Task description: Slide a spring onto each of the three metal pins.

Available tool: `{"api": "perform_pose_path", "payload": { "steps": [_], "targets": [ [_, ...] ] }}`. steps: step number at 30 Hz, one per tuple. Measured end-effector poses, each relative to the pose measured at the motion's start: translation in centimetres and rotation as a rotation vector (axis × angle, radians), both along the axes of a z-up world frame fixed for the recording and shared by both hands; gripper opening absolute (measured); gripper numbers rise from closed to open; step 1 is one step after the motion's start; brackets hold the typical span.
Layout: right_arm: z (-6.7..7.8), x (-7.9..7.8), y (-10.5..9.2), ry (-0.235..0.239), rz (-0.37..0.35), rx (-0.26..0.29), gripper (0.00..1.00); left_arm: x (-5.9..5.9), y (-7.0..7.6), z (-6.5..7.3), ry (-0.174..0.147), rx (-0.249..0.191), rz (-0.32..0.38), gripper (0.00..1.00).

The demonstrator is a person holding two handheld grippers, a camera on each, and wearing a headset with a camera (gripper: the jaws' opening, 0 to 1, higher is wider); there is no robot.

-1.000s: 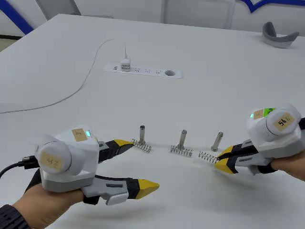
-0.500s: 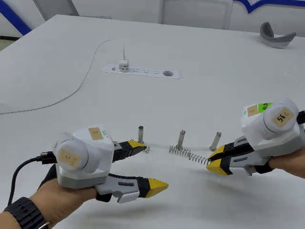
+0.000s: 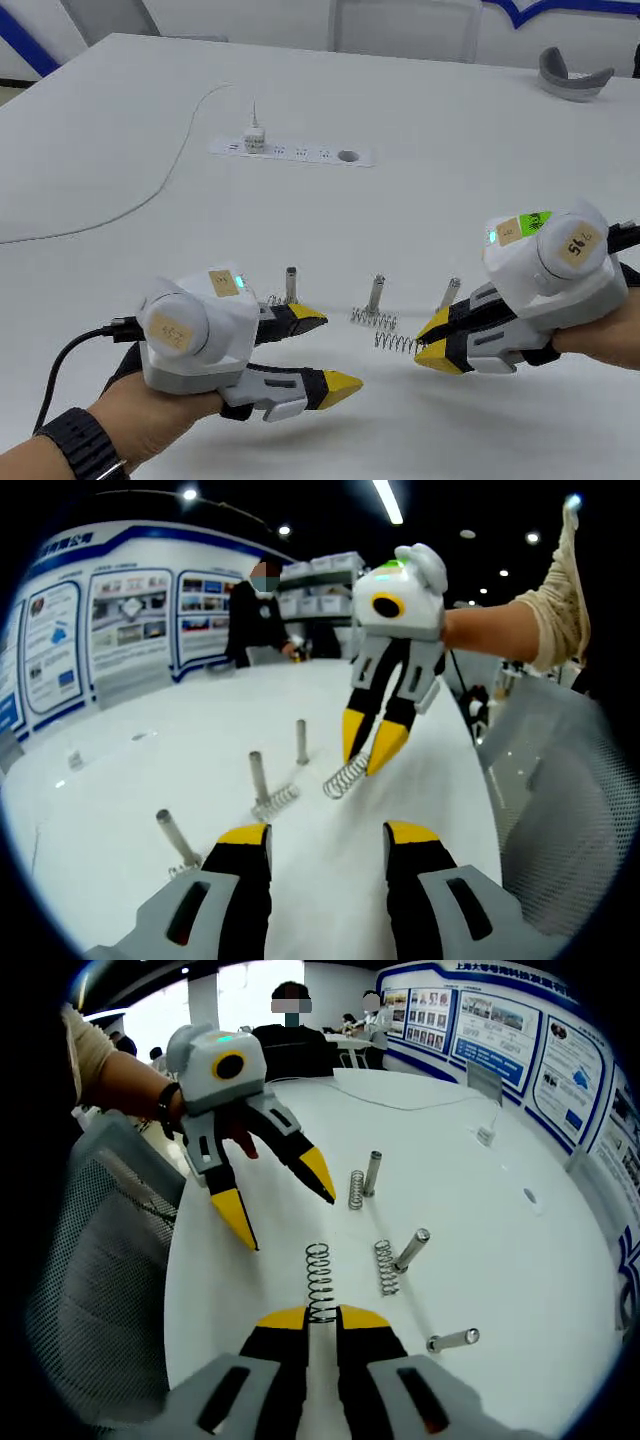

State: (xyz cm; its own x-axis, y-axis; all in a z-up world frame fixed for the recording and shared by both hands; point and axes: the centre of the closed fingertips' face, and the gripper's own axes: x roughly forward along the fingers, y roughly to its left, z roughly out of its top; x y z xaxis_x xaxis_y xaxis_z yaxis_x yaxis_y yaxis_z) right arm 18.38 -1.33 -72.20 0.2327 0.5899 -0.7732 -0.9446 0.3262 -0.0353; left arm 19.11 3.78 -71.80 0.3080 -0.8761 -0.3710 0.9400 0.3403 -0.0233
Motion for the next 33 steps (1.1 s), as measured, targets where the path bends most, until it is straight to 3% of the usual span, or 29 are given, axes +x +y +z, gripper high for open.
{"api": "perform_pose_path", "payload": {
  "steps": [17,33],
  "targets": [
    [0.3,-1.1,1.4,0.003,0.089,-0.023,0.11,-1.2,-1.9,0.5,-0.029,0.0,-0.08,0.32],
    [0.2,-1.7,1.7,0.018,0.119,-0.035,0.11,-1.7,-2.8,0.3,-0.062,0.018,-0.126,0.16]
  ]
}}
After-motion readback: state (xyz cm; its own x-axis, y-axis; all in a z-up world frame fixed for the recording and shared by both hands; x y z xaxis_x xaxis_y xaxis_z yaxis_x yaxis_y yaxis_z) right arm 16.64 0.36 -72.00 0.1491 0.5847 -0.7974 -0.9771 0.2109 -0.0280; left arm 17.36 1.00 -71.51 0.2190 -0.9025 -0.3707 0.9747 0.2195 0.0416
